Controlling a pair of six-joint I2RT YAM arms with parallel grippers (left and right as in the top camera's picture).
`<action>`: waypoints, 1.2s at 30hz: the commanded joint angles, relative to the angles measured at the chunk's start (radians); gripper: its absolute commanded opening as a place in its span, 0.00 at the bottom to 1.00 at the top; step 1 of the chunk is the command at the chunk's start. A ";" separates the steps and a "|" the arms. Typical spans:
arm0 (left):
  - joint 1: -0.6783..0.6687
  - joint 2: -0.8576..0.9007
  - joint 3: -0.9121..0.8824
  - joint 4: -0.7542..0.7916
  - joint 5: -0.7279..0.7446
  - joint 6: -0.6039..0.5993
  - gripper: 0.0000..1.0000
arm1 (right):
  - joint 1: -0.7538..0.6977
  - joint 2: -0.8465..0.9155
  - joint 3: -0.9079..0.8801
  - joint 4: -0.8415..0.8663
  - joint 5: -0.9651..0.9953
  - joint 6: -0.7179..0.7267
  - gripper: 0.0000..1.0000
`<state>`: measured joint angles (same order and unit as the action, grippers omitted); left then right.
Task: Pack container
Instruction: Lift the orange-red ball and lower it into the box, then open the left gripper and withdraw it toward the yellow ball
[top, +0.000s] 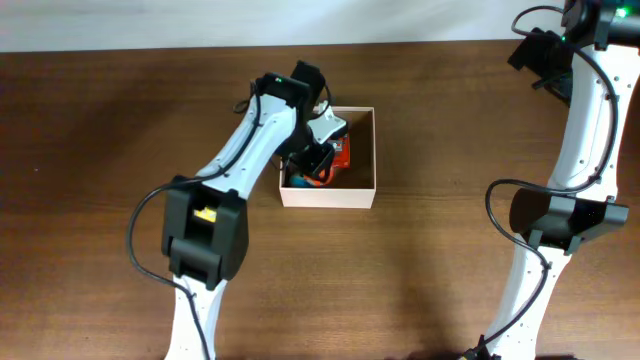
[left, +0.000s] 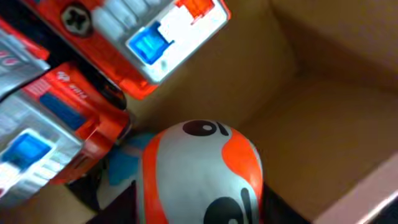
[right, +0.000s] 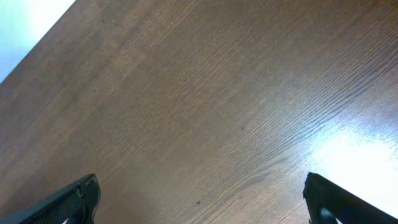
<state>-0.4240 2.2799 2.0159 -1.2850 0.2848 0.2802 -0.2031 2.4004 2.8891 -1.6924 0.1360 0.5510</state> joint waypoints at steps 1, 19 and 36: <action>0.001 -0.004 0.010 0.003 -0.004 0.017 0.57 | 0.000 -0.025 0.015 -0.006 0.002 0.011 0.99; 0.001 -0.004 0.137 -0.047 0.016 0.005 0.94 | 0.000 -0.025 0.015 -0.006 0.002 0.011 0.99; 0.005 -0.031 0.443 -0.381 -0.499 -0.462 0.84 | 0.000 -0.025 0.015 -0.006 0.002 0.011 0.99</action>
<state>-0.4259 2.2814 2.4317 -1.6360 0.0277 0.0147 -0.2031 2.4004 2.8891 -1.6924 0.1360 0.5503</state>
